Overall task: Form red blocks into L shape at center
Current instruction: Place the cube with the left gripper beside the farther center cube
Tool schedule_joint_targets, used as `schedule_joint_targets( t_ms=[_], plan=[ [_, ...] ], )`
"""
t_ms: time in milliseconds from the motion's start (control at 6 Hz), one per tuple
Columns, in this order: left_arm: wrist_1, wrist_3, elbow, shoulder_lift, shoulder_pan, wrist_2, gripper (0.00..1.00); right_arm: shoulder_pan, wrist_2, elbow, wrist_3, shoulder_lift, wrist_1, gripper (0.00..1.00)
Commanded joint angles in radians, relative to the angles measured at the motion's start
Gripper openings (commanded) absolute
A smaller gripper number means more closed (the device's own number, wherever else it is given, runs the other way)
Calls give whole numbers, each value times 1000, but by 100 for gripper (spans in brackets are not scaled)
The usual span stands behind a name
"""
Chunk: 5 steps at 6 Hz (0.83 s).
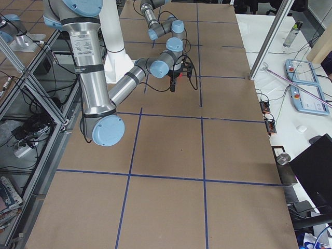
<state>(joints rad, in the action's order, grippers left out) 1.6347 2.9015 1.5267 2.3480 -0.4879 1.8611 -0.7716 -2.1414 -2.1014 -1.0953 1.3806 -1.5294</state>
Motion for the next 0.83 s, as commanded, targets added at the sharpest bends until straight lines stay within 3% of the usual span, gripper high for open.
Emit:
schedule_joint_targets(
  t_ms=[0,167,500,667],
  plan=[
    [-1,-2,3,7,-6,0,100,0,0,-5,0,0,0,100],
    [-4,-11,6,7,-8,1,100,0,-2,-6,-1,0,0,100],
    [-61,-33,123,-7,-68,65,100,-3,-5,-8,-2,0,0,100],
    [-113,-230,185,-22,-92,125,100,-36,-37,-5,0,0,-14,100]
  ],
)
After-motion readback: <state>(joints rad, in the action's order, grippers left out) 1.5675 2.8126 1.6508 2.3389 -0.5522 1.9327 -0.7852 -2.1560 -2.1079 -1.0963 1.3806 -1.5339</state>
